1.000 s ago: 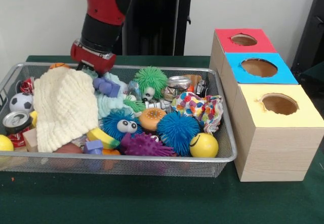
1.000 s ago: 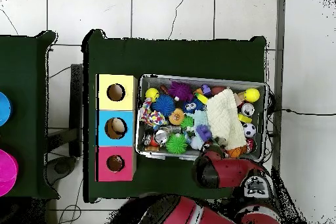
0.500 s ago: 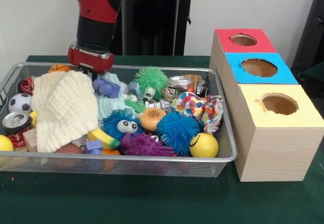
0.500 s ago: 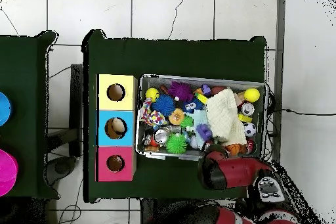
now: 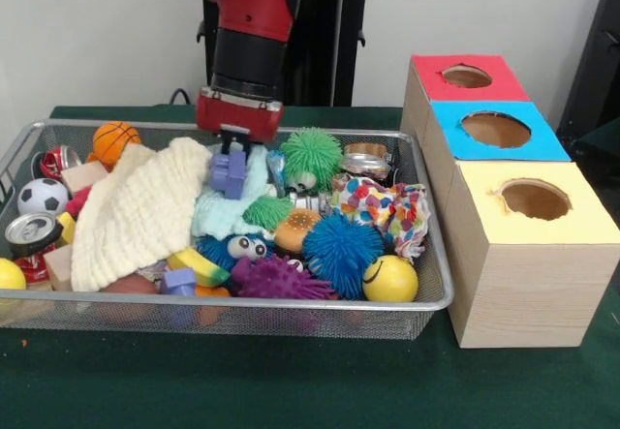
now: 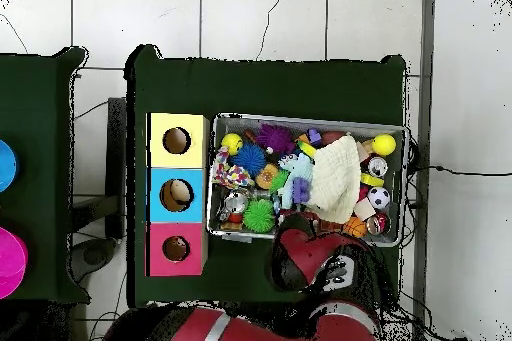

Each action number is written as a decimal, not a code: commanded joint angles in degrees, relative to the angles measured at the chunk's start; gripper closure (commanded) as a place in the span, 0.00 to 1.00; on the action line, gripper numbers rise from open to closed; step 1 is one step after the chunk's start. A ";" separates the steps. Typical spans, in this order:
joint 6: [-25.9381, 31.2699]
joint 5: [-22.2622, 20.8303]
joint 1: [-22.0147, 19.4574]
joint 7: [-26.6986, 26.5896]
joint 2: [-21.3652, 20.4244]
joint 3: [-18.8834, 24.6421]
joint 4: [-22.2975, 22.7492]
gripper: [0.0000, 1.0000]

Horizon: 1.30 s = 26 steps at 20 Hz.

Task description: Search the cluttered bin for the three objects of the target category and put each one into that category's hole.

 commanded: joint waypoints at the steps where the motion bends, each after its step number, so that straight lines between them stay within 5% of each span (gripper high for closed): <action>1: -8.96 -1.78 -1.33 8.75 -8.01 10.85 5.52 1.00; 4: -12.10 -4.96 -4.46 11.93 -10.96 17.16 7.92 1.00; 12: -25.48 -6.26 -9.39 13.72 -7.76 26.86 8.48 1.00; 19: -27.13 -7.25 -11.31 15.09 -5.24 32.84 7.46 1.00; 26: -24.22 3.50 -9.32 14.57 -7.98 33.42 13.62 1.00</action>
